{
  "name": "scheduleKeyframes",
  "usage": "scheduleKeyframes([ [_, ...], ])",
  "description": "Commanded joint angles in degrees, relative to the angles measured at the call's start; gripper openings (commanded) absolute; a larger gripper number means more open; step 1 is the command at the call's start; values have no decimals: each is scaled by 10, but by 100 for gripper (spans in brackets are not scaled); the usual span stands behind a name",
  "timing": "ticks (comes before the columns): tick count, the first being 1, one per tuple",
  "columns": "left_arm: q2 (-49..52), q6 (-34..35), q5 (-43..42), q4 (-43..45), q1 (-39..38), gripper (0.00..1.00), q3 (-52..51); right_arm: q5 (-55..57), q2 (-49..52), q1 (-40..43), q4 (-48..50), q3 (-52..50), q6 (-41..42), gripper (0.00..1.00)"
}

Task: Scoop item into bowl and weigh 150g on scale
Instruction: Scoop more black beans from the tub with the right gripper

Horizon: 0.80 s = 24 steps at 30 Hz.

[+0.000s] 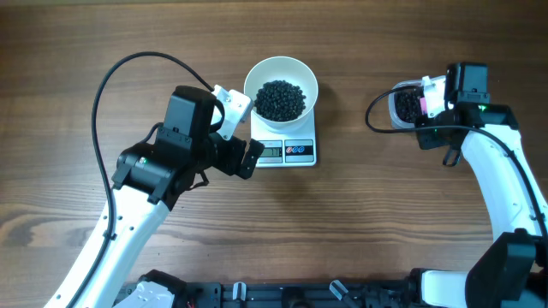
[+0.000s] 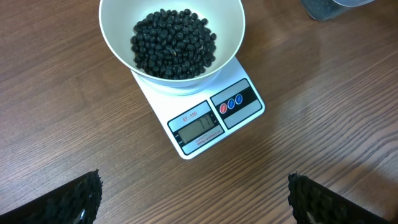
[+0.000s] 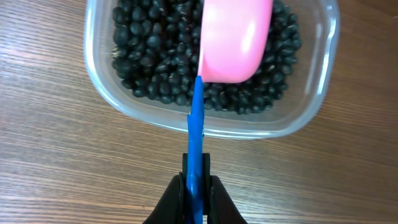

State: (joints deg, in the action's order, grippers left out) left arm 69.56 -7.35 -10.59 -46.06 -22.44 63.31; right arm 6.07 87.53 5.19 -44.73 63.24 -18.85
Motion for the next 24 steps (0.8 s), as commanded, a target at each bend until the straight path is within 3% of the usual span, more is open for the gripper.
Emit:
scheduleKeyframes([
  [1, 2, 3, -9, 1, -2, 100, 11, -61, 16, 0, 3, -1, 12, 4],
  [5, 2, 3, -9, 1, -2, 100, 11, -120, 16, 0, -1, -1, 9, 4],
  [15, 2, 3, -9, 1, -2, 100, 11, -122, 16, 0, -79, -1, -52, 4],
  [24, 2, 3, -9, 1, -2, 100, 11, -145, 5, 23, -71, -1, -52, 4],
])
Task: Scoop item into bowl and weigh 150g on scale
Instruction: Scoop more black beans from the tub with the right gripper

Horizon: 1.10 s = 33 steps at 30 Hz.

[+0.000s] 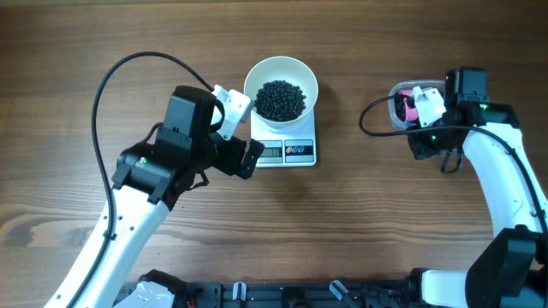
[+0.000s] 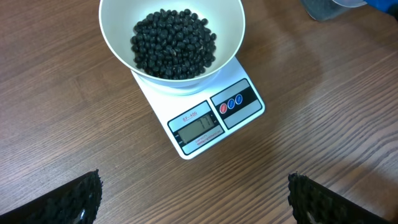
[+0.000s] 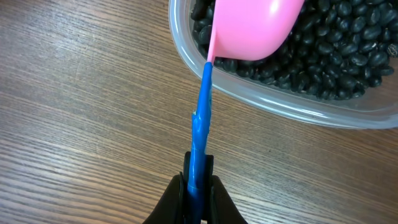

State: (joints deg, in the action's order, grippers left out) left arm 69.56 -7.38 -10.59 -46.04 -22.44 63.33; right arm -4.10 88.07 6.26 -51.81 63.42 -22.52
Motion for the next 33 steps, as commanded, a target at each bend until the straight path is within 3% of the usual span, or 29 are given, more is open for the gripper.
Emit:
scheduleKeyframes([
  [1, 2, 3, -9, 1, -2, 100, 11, -65, 0, 19, 3, -3, -15, 4],
  [7, 2, 3, -9, 1, -2, 100, 11, -198, 0, 43, 5, -3, -12, 4],
  [18, 2, 3, -9, 1, -2, 100, 11, -200, 0, 54, 5, -3, 33, 4],
  [27, 2, 3, -9, 1, -2, 100, 11, -319, 0, 132, 3, -3, 33, 4],
  [33, 2, 3, -9, 1, -2, 100, 11, -329, 0, 179, 1, -3, 78, 4],
])
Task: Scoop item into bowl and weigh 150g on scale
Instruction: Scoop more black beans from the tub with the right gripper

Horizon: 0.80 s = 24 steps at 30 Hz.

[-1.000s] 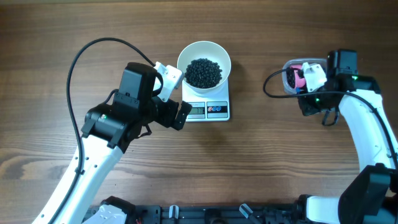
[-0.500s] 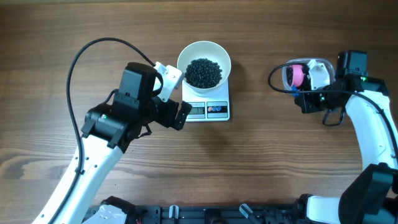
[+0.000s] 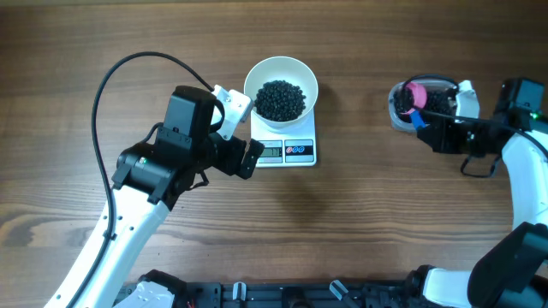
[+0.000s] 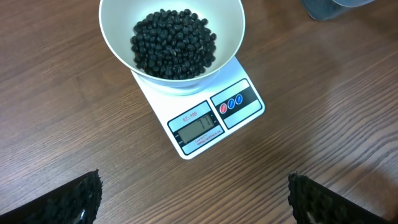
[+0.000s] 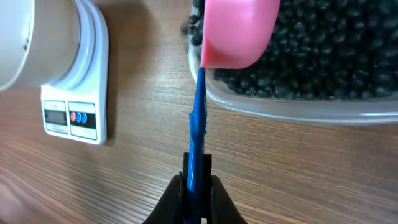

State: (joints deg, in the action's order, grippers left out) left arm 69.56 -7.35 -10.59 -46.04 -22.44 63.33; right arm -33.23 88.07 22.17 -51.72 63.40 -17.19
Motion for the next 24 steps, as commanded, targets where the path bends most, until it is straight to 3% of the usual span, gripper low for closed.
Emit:
scheduleKeyframes([
  [1, 2, 3, -9, 1, -2, 100, 11, -38, 0, 28, 0, -2, 27, 4],
  [9, 2, 3, -9, 1, -2, 100, 11, -60, 0, 83, 0, -2, 73, 4],
  [24, 2, 3, -9, 1, -2, 100, 11, -404, 0, 93, 20, -2, 114, 4],
])
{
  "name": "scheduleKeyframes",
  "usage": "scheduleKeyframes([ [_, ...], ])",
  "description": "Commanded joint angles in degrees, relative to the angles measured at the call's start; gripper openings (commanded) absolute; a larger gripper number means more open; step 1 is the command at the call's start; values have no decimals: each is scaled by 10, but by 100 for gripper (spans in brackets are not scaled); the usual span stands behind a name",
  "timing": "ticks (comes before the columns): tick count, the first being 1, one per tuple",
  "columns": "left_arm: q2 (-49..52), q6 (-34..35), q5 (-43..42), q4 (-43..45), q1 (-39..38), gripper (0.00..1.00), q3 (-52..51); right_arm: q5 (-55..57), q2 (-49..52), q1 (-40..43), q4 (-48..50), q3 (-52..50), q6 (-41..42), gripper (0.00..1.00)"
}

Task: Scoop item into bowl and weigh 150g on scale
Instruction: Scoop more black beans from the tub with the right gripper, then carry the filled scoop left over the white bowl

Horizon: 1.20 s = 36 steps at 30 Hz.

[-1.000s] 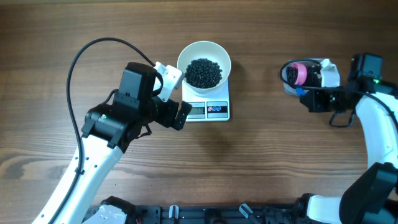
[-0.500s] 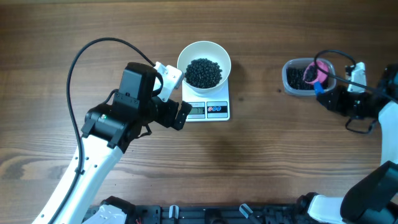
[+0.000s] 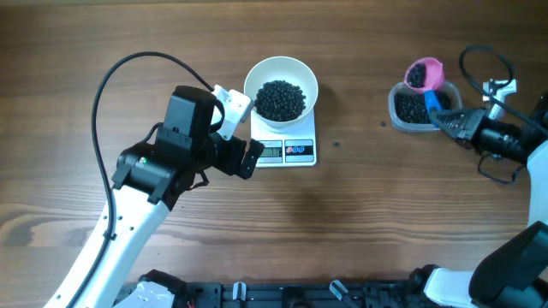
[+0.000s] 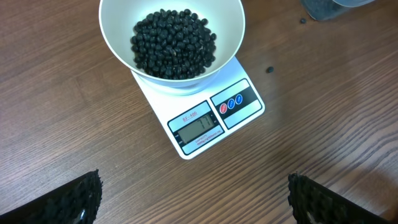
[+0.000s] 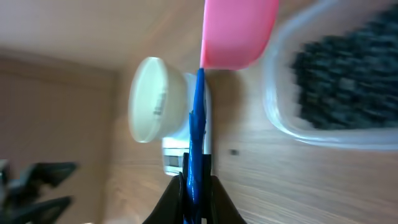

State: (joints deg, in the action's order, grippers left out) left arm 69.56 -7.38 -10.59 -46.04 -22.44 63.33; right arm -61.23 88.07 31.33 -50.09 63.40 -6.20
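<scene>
A white bowl [image 3: 281,85] of black beans rests on a white scale [image 3: 287,151]; both also show in the left wrist view, the bowl [image 4: 172,43] above the scale [image 4: 211,121]. My right gripper [image 5: 196,186] is shut on the blue handle of a pink scoop [image 3: 424,74], which holds beans over the far side of a clear container [image 3: 417,109] of beans. My left gripper [image 4: 194,196] stands open just near of the scale.
Loose beans lie on the wood right of the scale [image 3: 336,143] and near the container [image 3: 383,123]. A black cable [image 3: 128,77] loops at the far left. The left arm [image 3: 163,162] sits close to the scale's left side.
My right gripper has pulled back to the right and lifted the pink scoop, now loaded with beans, above the container's far edge. Loose beans now lie on the table. The left arm is unchanged.
The right gripper held the scoop bowl-down over the beans in the container. It then shifted and turned, with the scoop at the container's left edge. Now the scoop is raised with beans in it. The left gripper stayed open by the scale throughout.
</scene>
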Motion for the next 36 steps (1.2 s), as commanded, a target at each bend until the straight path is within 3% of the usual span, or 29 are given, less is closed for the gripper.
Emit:
scheduleKeyframes([
  [1, 2, 3, -9, 1, -2, 100, 11, -138, 0, -3, 5, -2, 9, 4],
  [5, 2, 3, -9, 1, -2, 100, 11, -143, 0, -35, 29, -2, 38, 4],
  [11, 2, 3, -9, 1, -2, 100, 11, -136, 0, -162, 157, -2, 137, 4],
  [14, 2, 3, -9, 1, -2, 100, 11, -80, 0, -234, 227, -2, 193, 4],
  [19, 2, 3, -9, 1, -2, 100, 11, 92, 0, -351, 276, -2, 196, 4],
  [28, 2, 3, -9, 1, -2, 100, 11, 317, 0, -477, 276, -2, 45, 4],
  [36, 2, 3, -9, 1, -2, 100, 11, 506, 1, -541, 286, -2, -60, 4],
])
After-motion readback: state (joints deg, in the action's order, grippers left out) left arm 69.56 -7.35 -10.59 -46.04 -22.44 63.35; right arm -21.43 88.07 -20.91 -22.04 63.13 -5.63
